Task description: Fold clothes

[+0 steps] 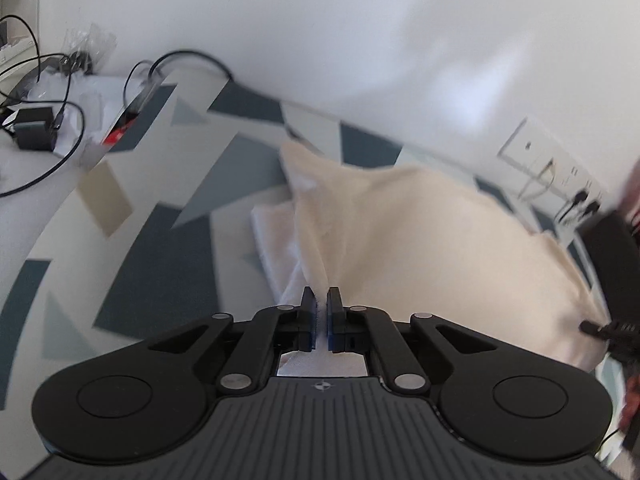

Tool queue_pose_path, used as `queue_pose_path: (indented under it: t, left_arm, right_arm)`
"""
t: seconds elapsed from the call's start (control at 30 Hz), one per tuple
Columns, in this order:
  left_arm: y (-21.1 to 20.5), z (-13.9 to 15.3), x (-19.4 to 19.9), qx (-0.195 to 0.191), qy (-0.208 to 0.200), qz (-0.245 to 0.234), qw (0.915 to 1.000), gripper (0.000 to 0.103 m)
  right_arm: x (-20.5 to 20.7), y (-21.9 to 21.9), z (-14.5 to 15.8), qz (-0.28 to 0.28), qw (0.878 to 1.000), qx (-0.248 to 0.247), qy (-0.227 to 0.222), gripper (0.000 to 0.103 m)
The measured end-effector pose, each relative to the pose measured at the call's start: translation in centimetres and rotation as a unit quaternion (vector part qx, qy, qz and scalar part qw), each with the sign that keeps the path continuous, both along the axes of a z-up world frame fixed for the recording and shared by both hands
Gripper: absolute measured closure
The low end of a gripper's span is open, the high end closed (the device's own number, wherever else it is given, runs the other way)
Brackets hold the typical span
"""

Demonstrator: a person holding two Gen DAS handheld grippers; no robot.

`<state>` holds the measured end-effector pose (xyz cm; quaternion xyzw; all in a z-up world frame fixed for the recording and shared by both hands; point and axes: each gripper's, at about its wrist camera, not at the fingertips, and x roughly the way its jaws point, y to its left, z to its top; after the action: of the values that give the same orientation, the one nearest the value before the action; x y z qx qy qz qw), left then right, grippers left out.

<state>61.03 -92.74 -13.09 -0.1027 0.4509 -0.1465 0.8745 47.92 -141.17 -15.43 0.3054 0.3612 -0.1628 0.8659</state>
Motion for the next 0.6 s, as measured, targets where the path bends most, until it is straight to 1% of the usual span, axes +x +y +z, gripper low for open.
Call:
queue_pose_path:
  t: [0.07,0.2,0.33,0.4,0.43,0.47,0.5,0.53,0.57,0.6]
  left_arm:
    - [0.7,-0.7,-0.4,-0.002,0.011,0.001,0.9999,0.098]
    - [1.4,-1.6,-0.8,-0.008,0.014,0.001,0.9999,0.097]
    - [1.4,-0.9,-1.6,0.007,0.015,-0.031,0.9994,0.097]
    - [1.5,-0.7,-2.4,0.006,0.023,-0.048,0.9986,0.097]
    - [1.3,-0.8,-2.9,0.008,0.026,-0.058,0.998,0.096]
    - [0.8,-0.9,-3.3,0.019,0.026,-0.065,0.9974,0.091]
    - [0.3,-1.0,-3.5,0.039,0.022,-0.063,0.997,0.084]
    - [-0.2,-0.9,-3.6,0.062,0.018,-0.056,0.9964,0.057]
    - [-0.5,-0.8,-3.6,0.074,0.012,-0.046,0.9962,0.02]
    - [-0.5,-0.7,-3.3,0.07,0.004,-0.032,0.997,0.009]
  right_arm:
    - [-0.5,0.0,-0.2,-0.003,1.0,0.005,0.008,0.092]
    - [-1.6,0.0,-0.5,-0.01,1.0,0.016,0.024,0.092]
    - [-2.6,0.0,-0.8,-0.017,0.999,0.026,0.04,0.092]
    - [-3.2,0.1,-0.7,-0.026,0.999,0.024,0.04,0.091]
    - [-3.4,0.1,-0.6,-0.032,0.999,0.021,0.038,0.089]
    - [-3.7,0.2,-0.5,-0.038,0.998,0.018,0.037,0.085]
    - [-4.0,0.3,-0.4,-0.044,0.998,0.015,0.035,0.071]
    - [-4.2,0.4,-0.4,-0.05,0.998,0.012,0.033,0.051]
    - [-4.5,0.4,-0.3,-0.056,0.998,0.009,0.031,0.037]
    - [-4.8,0.5,-0.2,-0.062,0.998,0.006,0.03,0.009]
